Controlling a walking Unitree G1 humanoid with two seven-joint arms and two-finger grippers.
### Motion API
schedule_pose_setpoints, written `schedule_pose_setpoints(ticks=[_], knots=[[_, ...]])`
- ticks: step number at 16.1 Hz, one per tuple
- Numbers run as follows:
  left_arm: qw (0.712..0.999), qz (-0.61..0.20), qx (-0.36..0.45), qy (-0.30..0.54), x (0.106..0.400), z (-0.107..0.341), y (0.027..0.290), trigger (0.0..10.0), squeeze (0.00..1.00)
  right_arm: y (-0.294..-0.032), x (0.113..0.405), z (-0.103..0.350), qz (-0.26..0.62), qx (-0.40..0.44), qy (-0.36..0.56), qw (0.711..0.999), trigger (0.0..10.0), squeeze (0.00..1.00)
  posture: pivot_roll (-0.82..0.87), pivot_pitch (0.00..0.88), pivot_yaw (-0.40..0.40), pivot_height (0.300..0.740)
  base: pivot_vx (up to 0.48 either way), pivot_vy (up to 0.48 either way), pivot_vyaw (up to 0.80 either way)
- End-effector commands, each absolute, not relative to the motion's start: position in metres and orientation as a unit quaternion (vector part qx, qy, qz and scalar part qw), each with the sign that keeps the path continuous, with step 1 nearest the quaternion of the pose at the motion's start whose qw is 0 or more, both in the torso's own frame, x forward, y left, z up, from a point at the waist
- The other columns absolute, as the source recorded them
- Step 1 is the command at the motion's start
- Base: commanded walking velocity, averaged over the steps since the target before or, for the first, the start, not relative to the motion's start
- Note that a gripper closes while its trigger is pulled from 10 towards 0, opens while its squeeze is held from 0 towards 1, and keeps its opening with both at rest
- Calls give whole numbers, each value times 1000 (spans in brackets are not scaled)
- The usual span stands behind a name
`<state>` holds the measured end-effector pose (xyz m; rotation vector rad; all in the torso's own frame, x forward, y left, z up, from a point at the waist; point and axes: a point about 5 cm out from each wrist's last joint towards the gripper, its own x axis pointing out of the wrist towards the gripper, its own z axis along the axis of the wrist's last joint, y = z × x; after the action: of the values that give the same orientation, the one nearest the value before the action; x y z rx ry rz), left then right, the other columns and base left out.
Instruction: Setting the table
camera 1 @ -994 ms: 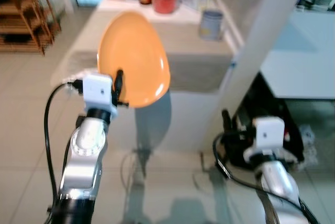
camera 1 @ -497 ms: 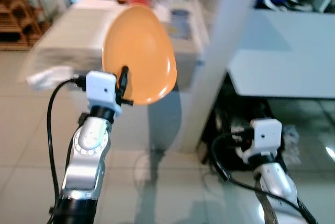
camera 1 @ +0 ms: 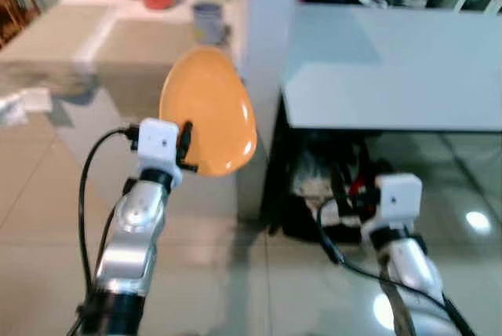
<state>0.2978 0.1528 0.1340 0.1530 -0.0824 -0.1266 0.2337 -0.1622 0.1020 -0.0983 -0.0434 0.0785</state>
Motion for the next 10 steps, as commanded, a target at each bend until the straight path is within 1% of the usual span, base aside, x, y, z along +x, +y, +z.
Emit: schedule_pose_setpoints(ticks=[1, 5, 8, 10], knots=[[991, -89, 68, -74, 300, 149, 137, 0, 0, -164, 235, 103, 36, -57, -27, 997, 10000, 0, -16, 14, -8, 740, 244, -412, 0], [988, -106, 63, -90, 306, 156, 129, 0, 0, -163, 237, 105, 39, -60, -31, 997, 10000, 0, -16, 5, -6, 740, 243, -412, 0], [984, -111, 84, -113, 307, 165, 125, 0, 0, -161, 237, 105, 40, -60, -33, 997, 10000, 0, -15, 0, 0, 740, 269, -394, 0], [983, -114, 85, -113, 308, 166, 123, 0, 0, -160, 237, 104, 39, -59, -33, 997, 10000, 0, -16, 0, 4, 740, 285, -382, 0]])
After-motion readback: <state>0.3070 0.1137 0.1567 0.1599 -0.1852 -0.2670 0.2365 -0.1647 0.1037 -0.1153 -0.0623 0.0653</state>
